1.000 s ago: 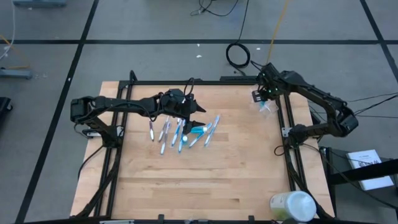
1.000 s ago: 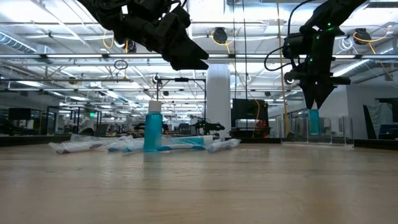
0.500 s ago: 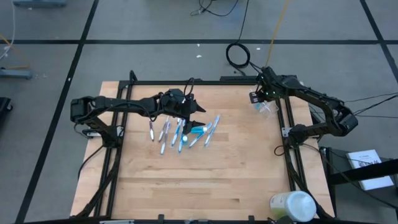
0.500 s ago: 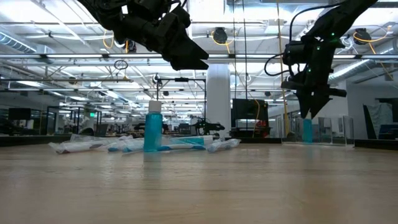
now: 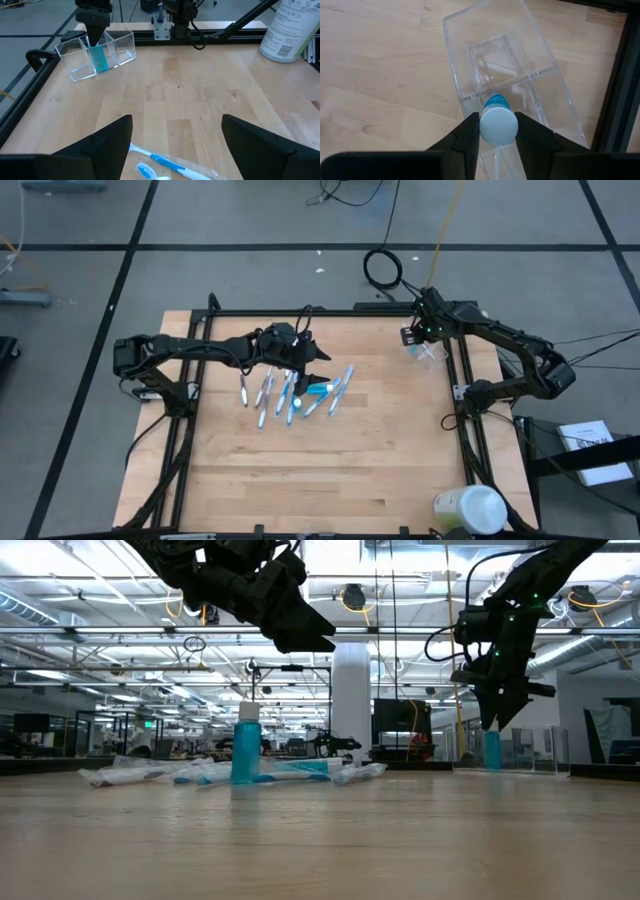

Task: Pick & Place toothbrushing station
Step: Put the blue mouthwash into the middle of the transparent organizer

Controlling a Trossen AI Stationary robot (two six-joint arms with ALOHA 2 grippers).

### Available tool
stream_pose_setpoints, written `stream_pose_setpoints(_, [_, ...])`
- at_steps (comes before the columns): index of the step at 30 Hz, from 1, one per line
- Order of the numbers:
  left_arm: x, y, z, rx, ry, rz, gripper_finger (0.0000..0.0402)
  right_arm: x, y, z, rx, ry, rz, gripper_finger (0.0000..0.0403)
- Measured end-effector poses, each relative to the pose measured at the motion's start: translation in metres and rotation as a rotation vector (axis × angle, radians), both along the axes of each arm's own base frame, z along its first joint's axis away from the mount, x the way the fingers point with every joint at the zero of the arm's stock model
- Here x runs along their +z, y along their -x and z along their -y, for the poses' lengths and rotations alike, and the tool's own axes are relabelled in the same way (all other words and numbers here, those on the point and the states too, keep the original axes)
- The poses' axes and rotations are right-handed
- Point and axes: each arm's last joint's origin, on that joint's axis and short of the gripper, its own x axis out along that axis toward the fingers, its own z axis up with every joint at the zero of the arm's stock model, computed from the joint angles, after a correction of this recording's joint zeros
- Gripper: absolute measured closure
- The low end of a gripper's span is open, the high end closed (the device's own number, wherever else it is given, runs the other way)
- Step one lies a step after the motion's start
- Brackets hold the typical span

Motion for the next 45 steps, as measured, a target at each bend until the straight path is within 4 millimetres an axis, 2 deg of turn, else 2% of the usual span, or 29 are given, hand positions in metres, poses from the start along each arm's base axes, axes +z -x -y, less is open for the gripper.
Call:
stream_pose_setpoints(10, [0.0, 0.0, 0.0, 0.0, 0.0, 0.001, 0.0092, 0.0, 0.0, 0.0, 0.006, -0.001, -0.001, 0.0293])
stream_pose_setpoints(16, [0.0, 0.0, 0.0, 0.0, 0.0, 0.0, 0.0092, 0.007, 0.003, -0.005, 0.019, 0.027, 0.014, 0.0292])
stream_pose_setpoints(28, [0.0, 0.0, 0.0, 0.0, 0.0, 0.0, 0.0091, 0.02, 0.009, -0.012, 0.038, 0.077, 0.048, 0.0232])
stream_pose_setpoints(35, [0.0, 0.0, 0.0, 0.0, 0.0, 0.0, 0.0091, 0.023, 0.009, -0.013, 0.051, 0.089, 0.048, 0.0218])
stream_pose_setpoints(40, [0.0, 0.0, 0.0, 0.0, 0.0, -0.001, 0.0091, 0.032, 0.013, -0.019, 0.056, 0.128, 0.08, 0.0218])
stream_pose_setpoints(45, [-0.001, 0.0, 0.0, -0.001, 0.002, -0.007, 0.0091, 0.05, 0.019, -0.031, 0.103, 0.164, 0.201, 0.0218])
